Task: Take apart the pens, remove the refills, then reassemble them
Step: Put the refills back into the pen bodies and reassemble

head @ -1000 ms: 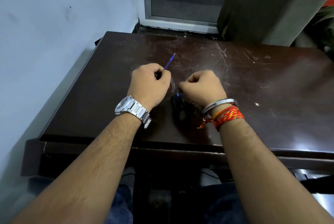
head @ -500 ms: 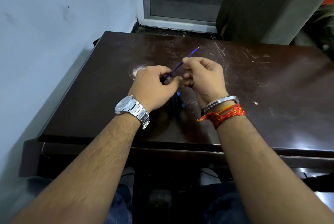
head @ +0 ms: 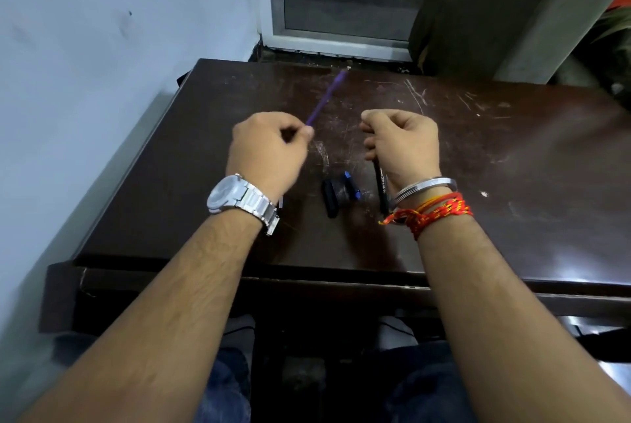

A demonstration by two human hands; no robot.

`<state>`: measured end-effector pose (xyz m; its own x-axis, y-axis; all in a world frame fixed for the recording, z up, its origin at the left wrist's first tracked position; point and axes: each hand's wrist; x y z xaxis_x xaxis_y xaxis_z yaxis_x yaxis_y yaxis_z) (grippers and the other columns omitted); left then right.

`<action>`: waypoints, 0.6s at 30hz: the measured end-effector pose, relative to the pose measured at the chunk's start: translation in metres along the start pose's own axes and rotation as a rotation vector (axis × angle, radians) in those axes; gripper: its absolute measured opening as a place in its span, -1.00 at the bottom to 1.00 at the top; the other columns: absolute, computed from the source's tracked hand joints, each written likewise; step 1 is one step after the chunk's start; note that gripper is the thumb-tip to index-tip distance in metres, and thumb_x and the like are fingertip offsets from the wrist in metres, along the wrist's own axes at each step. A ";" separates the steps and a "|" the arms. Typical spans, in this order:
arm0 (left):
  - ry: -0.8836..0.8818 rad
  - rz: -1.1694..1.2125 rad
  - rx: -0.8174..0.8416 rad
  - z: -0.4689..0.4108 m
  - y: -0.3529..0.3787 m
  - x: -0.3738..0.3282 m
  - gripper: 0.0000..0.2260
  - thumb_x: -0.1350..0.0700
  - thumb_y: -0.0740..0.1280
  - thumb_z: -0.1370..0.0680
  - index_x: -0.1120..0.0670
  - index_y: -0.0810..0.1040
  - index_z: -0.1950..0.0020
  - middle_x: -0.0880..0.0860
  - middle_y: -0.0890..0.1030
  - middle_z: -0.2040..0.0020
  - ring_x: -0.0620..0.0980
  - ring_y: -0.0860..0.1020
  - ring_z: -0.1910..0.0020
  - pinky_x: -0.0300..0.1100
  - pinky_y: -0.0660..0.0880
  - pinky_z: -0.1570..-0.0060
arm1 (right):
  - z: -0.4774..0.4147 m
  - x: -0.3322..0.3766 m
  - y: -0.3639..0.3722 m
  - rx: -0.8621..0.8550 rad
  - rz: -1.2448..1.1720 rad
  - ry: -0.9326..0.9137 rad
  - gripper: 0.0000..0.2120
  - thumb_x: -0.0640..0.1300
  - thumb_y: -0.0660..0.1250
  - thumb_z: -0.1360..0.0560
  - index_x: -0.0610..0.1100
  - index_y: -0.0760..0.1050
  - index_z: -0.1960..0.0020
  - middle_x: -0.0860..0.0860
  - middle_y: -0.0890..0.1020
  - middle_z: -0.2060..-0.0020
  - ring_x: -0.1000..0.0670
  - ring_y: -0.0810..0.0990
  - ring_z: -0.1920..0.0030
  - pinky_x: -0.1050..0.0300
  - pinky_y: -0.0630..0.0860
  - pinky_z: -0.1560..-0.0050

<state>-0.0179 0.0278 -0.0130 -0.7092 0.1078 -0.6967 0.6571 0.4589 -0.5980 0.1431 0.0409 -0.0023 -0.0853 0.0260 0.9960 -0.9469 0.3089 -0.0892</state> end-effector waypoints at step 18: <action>-0.447 -0.495 0.338 -0.006 -0.025 0.018 -0.77 0.05 0.52 -0.23 0.11 0.52 0.40 0.07 0.49 0.43 0.01 0.44 0.51 -0.32 0.22 0.55 | -0.013 -0.007 -0.033 -0.199 0.548 0.000 -0.80 -0.18 0.37 -0.38 -0.06 0.54 0.42 0.08 0.56 0.40 0.20 0.46 0.39 0.38 0.37 0.35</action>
<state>-0.0486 0.0235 -0.0080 -0.8184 -0.4432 -0.3659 0.3819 0.0565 -0.9225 0.1793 0.0430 -0.0061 -0.5462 0.2322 0.8048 -0.6883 0.4233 -0.5892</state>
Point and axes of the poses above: each hand's wrist, its own z-axis away from the middle knuckle, its own y-axis out of the palm, x = y × z
